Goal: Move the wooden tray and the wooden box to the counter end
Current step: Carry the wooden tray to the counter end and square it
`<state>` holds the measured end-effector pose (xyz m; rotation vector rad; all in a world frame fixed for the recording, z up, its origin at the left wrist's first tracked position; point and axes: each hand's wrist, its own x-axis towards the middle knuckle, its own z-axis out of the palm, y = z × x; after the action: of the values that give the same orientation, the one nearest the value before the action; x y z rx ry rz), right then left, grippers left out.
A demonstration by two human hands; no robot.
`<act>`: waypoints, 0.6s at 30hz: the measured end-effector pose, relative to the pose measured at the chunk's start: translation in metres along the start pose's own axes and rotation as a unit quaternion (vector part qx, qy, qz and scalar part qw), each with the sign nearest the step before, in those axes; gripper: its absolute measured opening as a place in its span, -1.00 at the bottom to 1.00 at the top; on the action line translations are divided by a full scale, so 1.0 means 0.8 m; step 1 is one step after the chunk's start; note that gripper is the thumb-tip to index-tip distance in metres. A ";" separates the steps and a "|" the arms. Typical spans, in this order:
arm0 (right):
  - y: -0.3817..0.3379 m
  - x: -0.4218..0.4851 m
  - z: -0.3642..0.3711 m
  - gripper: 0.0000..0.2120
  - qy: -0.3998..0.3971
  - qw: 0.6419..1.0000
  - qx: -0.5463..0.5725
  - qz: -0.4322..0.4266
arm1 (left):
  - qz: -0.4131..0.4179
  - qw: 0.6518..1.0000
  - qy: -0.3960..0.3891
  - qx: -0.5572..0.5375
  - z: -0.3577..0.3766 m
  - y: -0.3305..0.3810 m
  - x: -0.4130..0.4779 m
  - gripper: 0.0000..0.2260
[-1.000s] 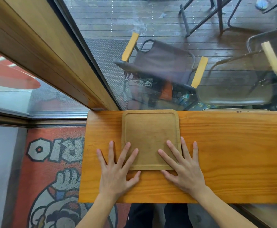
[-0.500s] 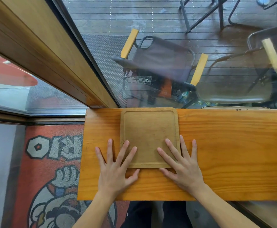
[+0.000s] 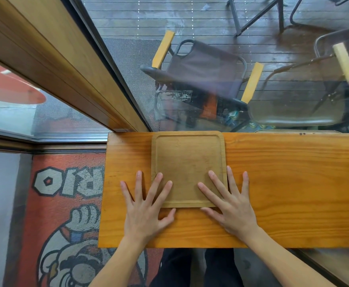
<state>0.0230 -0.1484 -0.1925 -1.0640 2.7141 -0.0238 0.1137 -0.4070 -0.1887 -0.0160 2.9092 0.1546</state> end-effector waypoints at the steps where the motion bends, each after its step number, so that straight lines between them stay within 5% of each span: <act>1: 0.000 0.000 0.000 -0.38 0.000 1.000 -0.002 0.000 | 0.000 1.000 0.002 0.002 0.000 0.000 0.000 -0.28; 18: -0.002 0.000 0.001 -0.38 0.013 1.000 -0.007 0.007 | 0.003 1.000 0.018 0.009 0.000 0.000 0.000 -0.31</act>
<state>0.0243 -0.1492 -0.1932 -1.0560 2.7497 -0.0159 0.1135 -0.4068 -0.1887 -0.0081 2.9471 0.1318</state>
